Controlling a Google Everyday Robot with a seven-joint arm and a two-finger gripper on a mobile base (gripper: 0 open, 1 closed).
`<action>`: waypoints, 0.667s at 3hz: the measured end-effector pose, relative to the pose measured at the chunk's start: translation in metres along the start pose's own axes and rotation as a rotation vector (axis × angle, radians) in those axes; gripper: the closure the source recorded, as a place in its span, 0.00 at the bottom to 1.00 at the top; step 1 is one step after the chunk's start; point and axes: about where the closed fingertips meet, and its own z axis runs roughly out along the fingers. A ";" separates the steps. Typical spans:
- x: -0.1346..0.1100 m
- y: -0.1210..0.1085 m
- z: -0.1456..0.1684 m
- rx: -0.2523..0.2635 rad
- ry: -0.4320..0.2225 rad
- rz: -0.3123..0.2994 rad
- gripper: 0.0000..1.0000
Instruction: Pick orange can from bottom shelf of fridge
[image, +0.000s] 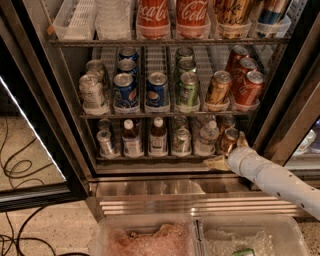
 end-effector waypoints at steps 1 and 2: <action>0.000 -0.004 0.004 0.025 -0.003 -0.007 0.00; 0.000 -0.004 0.004 0.025 -0.003 -0.007 0.00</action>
Offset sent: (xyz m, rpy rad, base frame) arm 0.0058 -0.0073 0.0006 -0.0167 -0.0240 -0.0320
